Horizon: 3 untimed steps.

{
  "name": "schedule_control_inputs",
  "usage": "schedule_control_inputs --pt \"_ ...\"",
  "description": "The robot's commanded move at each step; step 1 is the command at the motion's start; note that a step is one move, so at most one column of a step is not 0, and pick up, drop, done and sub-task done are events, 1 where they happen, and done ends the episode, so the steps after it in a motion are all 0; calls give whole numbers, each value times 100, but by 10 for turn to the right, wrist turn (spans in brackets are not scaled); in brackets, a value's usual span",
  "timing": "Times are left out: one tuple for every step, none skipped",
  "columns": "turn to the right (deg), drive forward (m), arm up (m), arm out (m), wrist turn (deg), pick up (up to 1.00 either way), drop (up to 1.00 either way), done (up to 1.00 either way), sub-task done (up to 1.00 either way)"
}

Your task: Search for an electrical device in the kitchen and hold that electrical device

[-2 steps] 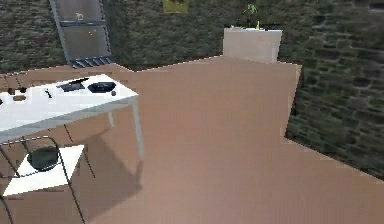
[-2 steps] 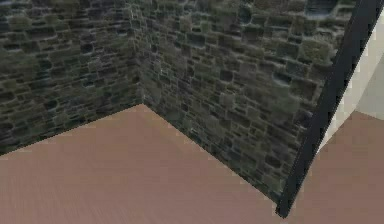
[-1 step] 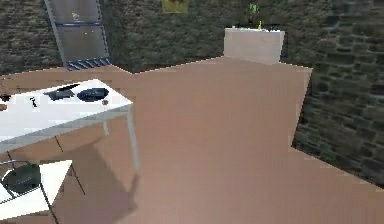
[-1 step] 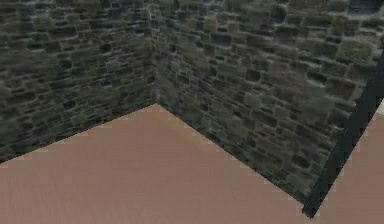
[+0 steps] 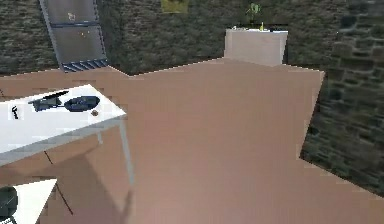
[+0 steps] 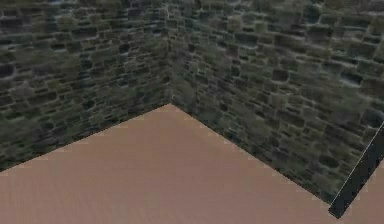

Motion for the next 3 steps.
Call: schedule_control_inputs --pt "30 0 0 0 0 0 0 0 0" --pt "0 100 0 0 0 0 0 0 0" --pt "30 0 0 0 0 0 0 0 0"
